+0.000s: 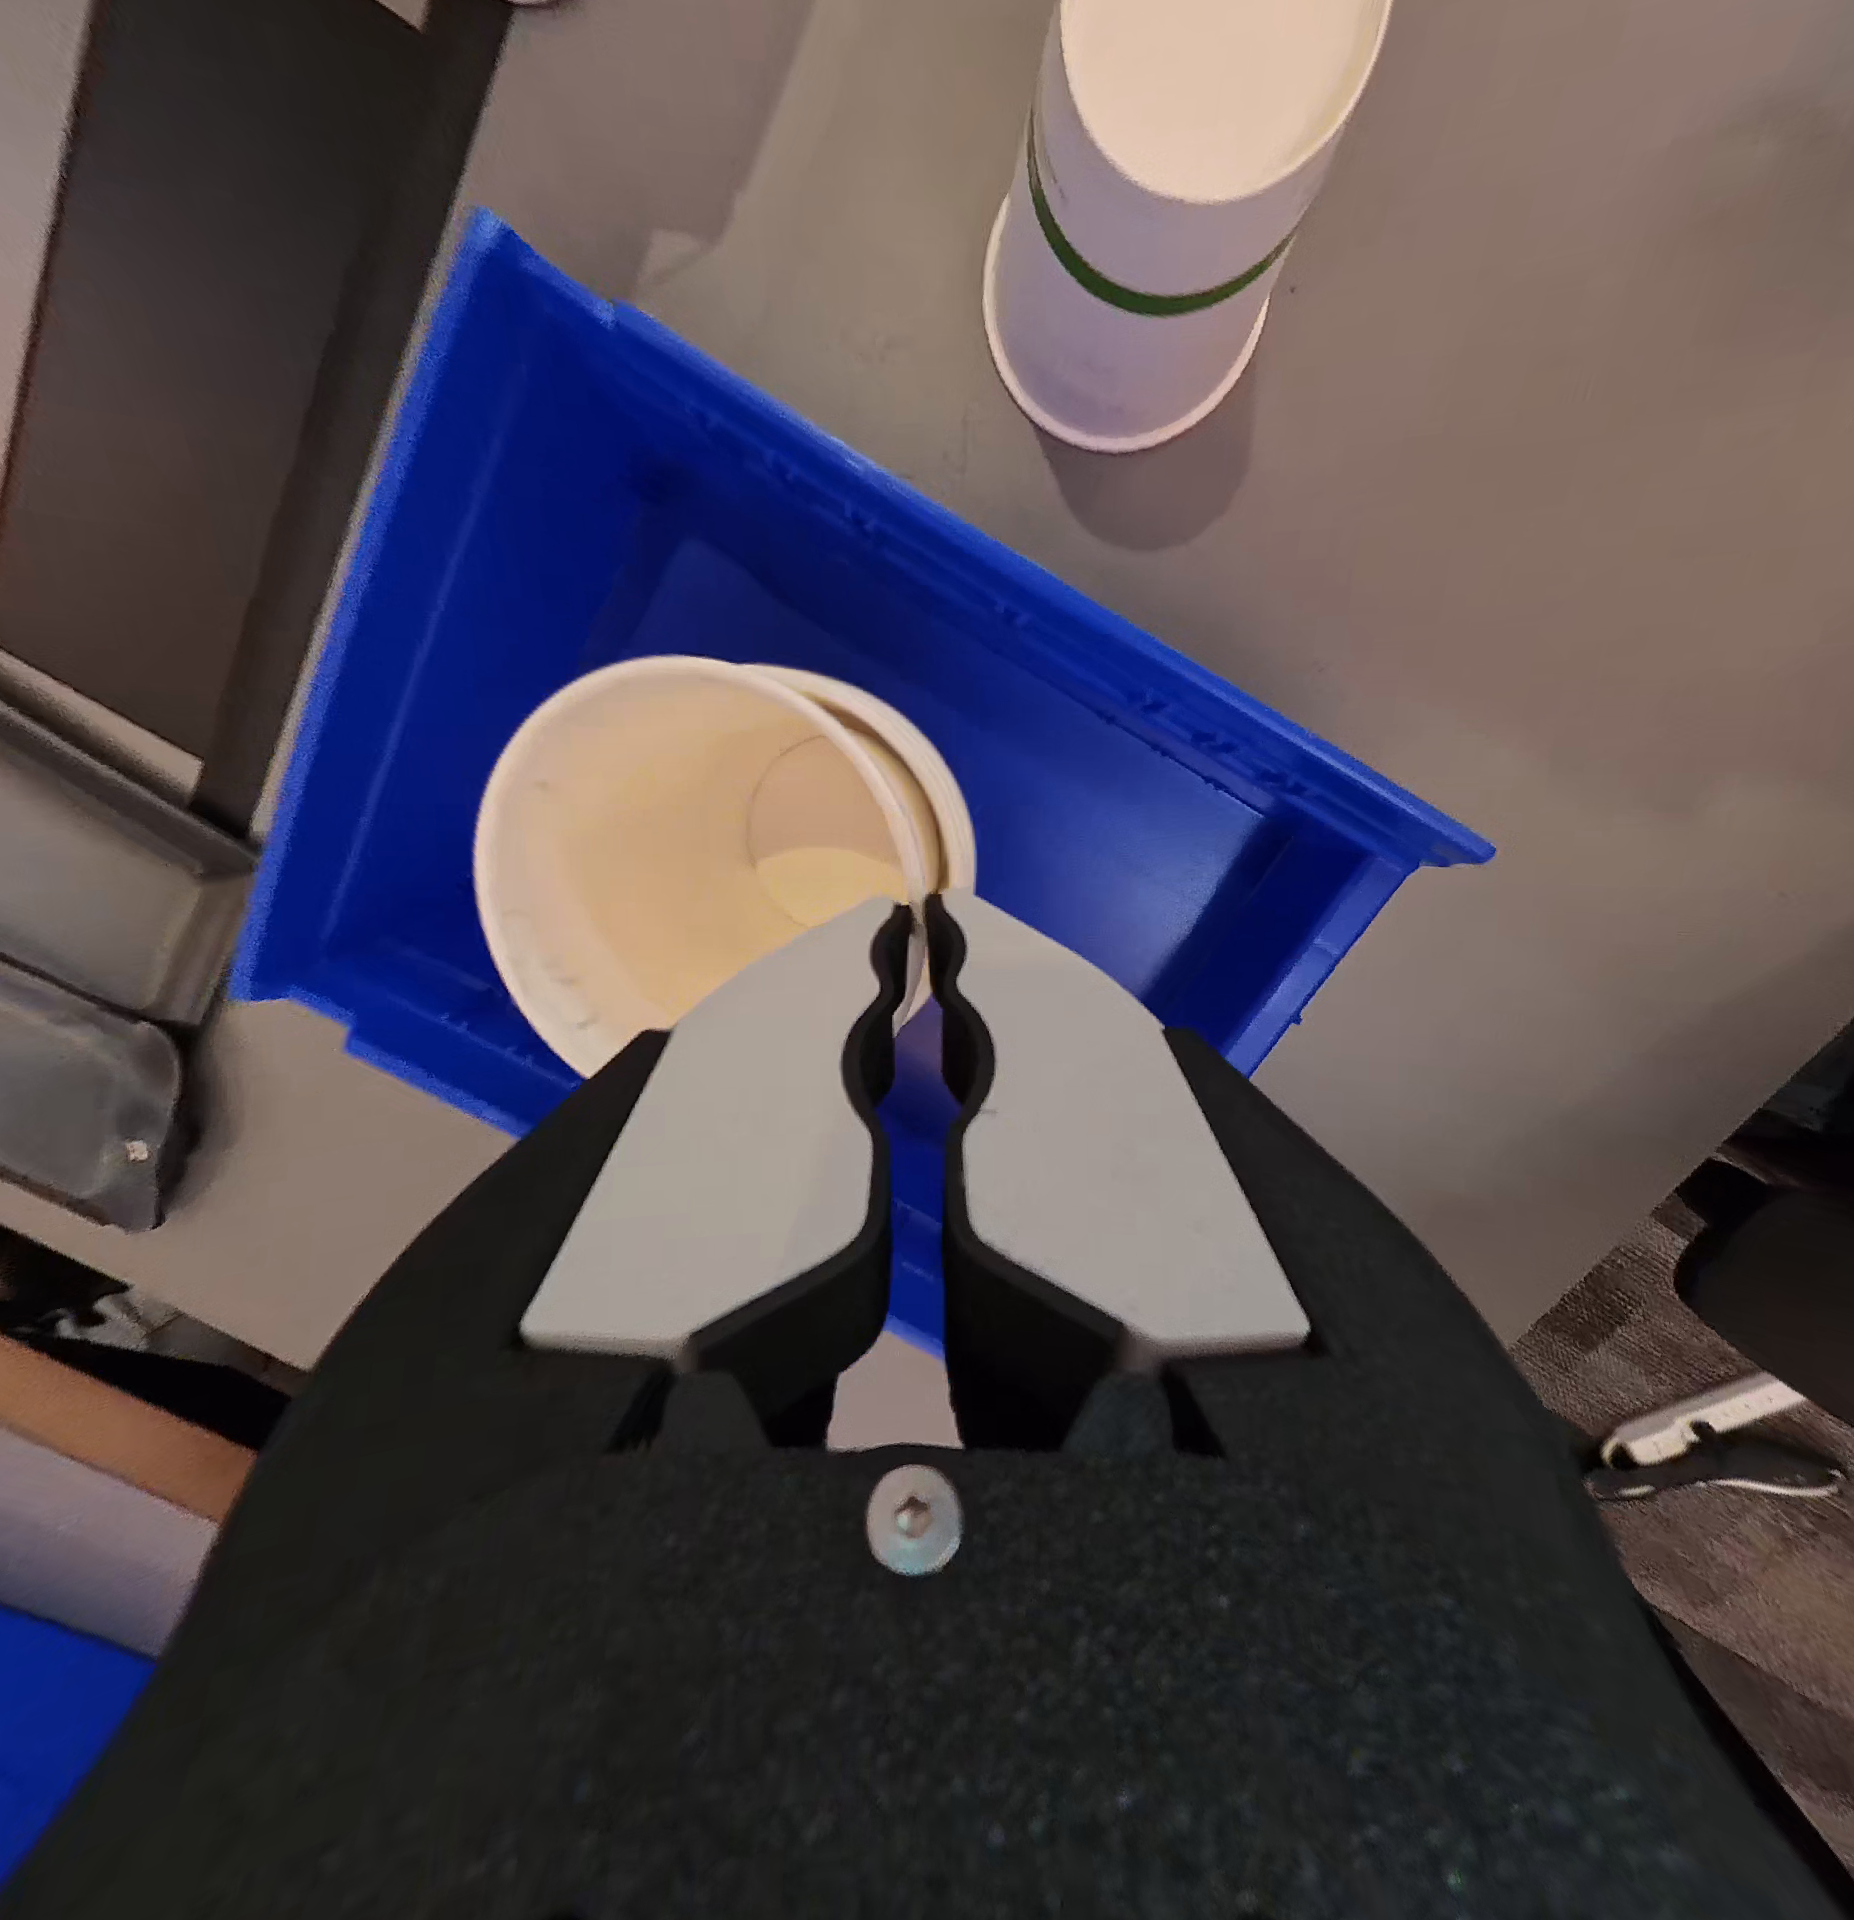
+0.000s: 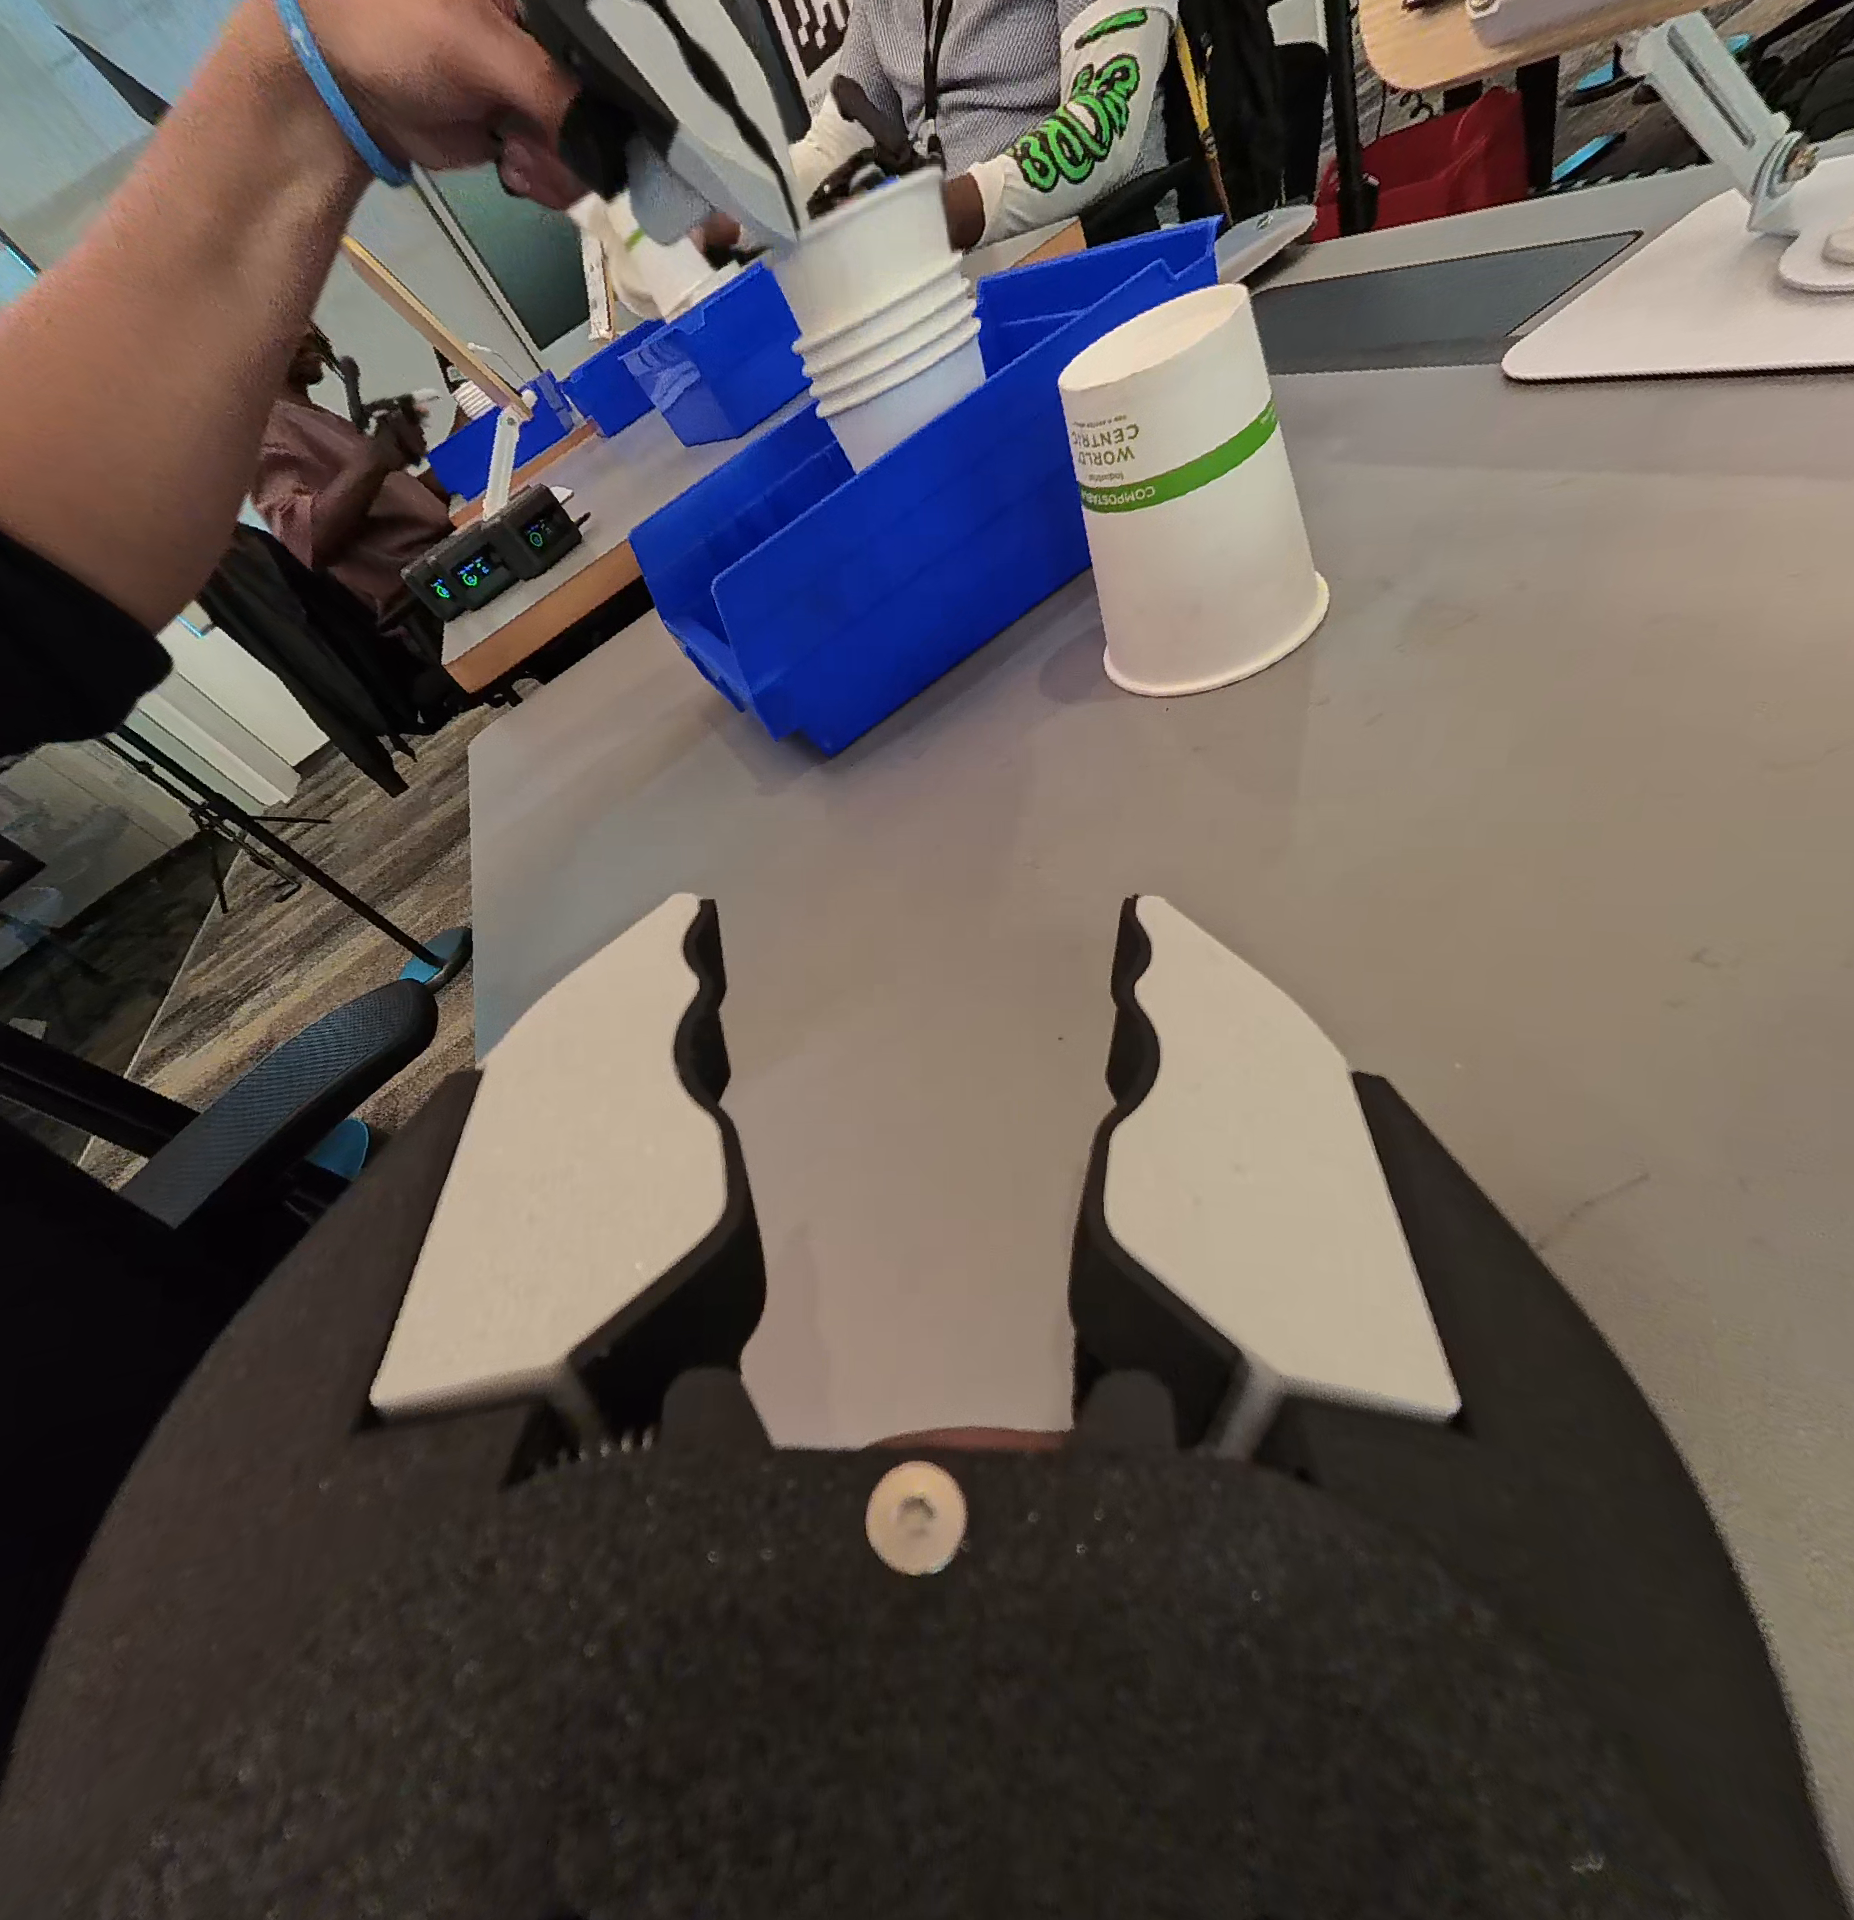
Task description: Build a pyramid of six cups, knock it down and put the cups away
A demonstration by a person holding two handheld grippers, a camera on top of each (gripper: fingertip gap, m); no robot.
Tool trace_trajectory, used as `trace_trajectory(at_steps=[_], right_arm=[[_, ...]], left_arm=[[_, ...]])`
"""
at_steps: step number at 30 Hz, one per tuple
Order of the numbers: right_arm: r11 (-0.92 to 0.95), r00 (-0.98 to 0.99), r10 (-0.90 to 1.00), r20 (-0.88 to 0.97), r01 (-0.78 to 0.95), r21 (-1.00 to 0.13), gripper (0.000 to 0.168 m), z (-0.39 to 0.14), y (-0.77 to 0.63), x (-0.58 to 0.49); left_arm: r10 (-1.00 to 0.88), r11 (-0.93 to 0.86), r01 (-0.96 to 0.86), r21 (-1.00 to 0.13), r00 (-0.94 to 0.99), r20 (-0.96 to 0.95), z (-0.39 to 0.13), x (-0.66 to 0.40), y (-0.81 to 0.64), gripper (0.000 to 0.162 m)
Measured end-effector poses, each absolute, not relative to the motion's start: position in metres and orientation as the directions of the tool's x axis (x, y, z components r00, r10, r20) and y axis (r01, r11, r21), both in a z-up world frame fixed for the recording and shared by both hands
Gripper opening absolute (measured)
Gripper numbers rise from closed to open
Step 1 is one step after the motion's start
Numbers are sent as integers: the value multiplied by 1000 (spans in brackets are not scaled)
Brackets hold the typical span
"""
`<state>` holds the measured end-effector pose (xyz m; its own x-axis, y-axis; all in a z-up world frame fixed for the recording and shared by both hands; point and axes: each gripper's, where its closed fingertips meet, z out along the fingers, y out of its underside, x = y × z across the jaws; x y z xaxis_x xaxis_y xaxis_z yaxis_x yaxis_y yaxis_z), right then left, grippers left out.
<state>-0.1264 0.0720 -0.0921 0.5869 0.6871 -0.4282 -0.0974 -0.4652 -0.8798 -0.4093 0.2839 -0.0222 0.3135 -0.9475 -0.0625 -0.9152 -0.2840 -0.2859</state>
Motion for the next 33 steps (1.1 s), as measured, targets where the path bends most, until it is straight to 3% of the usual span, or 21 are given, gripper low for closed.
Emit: trace_trajectory(at_steps=[5, 11, 15, 20, 25, 33], right_arm=[[-466, 585, 683, -437, -113, -878, 71, -92, 74, -125], [-465, 503, 679, -535, -269, -843, 71, -80, 87, -128], [-443, 390, 698, -600, -422, -791, 79, -58, 112, -143], [-488, 106, 697, -709, -654, -578, 92, -24, 136, -156], [-578, -290, 669, -684, -782, -234, 103, 11, 137, -145], [-554, -360, 681, -638, -822, -128, 98, 25, 132, -115]], left_arm=[[-935, -262, -900, -349, 327, -140, 25, -415, 289, 3], [-920, -173, -730, -661, 360, -156, 112, -386, 281, 2], [-941, -104, -624, -775, 314, -126, 140, -343, 256, 2], [-984, -5, -553, -833, 149, -93, 147, -259, 208, 2], [-995, 77, -525, -847, 6, -95, 138, -182, 167, 2], [-993, 93, -505, -858, -106, -45, 107, -121, 134, 2]])
